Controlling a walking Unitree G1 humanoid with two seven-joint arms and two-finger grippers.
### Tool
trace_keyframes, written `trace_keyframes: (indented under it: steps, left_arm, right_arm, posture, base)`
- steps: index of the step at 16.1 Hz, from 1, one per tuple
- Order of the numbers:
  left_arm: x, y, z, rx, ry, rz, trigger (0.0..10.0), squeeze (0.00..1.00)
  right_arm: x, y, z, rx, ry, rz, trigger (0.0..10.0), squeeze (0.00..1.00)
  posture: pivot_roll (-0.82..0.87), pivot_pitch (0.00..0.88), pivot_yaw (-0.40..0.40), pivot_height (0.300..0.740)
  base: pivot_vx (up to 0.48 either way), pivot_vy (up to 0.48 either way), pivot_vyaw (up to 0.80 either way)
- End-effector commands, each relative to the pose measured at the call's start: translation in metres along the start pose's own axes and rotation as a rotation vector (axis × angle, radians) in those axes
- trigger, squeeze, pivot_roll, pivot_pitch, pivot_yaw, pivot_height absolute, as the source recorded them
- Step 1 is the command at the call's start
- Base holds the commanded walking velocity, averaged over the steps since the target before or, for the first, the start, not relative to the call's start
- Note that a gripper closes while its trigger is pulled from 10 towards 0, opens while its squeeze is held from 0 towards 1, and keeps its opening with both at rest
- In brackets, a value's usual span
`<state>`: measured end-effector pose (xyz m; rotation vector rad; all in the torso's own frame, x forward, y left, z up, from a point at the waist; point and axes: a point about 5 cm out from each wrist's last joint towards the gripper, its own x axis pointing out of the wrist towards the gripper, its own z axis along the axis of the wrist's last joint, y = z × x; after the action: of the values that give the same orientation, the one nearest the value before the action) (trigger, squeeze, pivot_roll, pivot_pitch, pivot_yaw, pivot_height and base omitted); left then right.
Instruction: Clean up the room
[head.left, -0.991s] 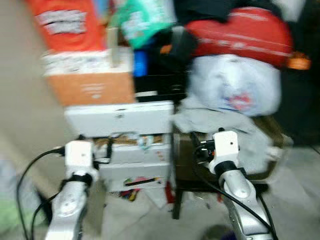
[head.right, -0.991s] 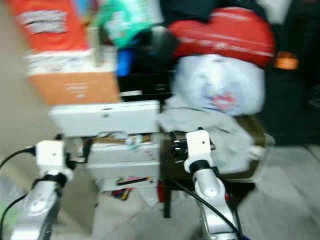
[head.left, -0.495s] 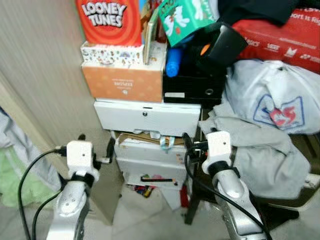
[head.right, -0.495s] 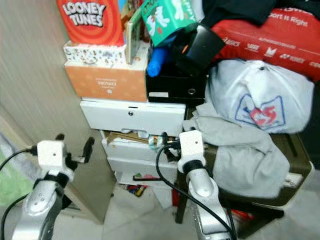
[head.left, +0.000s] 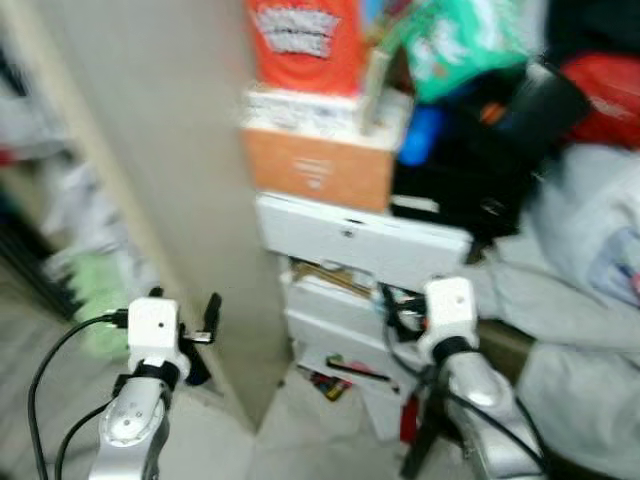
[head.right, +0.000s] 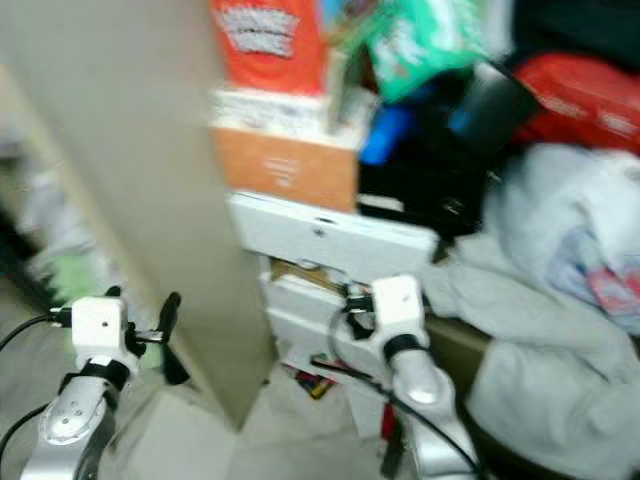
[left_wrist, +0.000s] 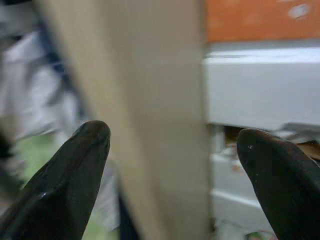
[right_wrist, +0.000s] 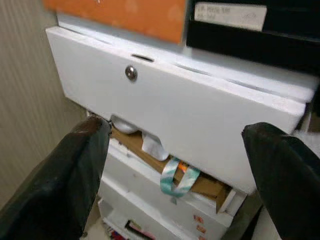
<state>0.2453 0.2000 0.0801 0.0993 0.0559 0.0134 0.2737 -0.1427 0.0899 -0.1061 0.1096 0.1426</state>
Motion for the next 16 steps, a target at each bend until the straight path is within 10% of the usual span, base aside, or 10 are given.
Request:
trace_keyframes:
  steps: [1, 5, 11, 16]
  left_arm:
    - [0.0, 0.012, -0.002, 0.036, 0.013, 0.047, 10.0, 0.0]
    - [-0.005, 0.033, -0.018, 0.089, 0.08, 0.167, 10.0, 0.0]
    - [-0.036, 0.075, -0.091, 0.198, 0.478, 0.25, 10.0, 0.0]
    - [-0.058, 0.088, -0.132, 0.286, 0.729, 0.247, 10.0, 0.0]
  right_arm:
    - [0.004, 0.008, 0.003, 0.02, -0.005, 0.031, 10.0, 0.0]
    - [0.004, 0.007, 0.001, 0.004, 0.004, 0.053, 10.0, 0.0]
    - [0.01, -0.067, -0.017, -0.02, 0.031, -0.131, 10.0, 0.0]
    - [-0.003, -0.09, -0.071, -0.032, 0.217, -0.188, 10.0, 0.0]
  posture:
    - [-0.01, 0.012, 0.021, 0.74]
    - [-0.01, 0.002, 0.015, 0.74]
    - [0.02, 0.0, 0.022, 0.74]
    - [0.03, 0.0, 0.025, 0.74]
  base:
    - [0.0, 0.0, 0.59]
    - [0.0, 0.0, 0.55]
    - [0.0, 0.0, 0.0]
    - [0.0, 0.0, 0.0]
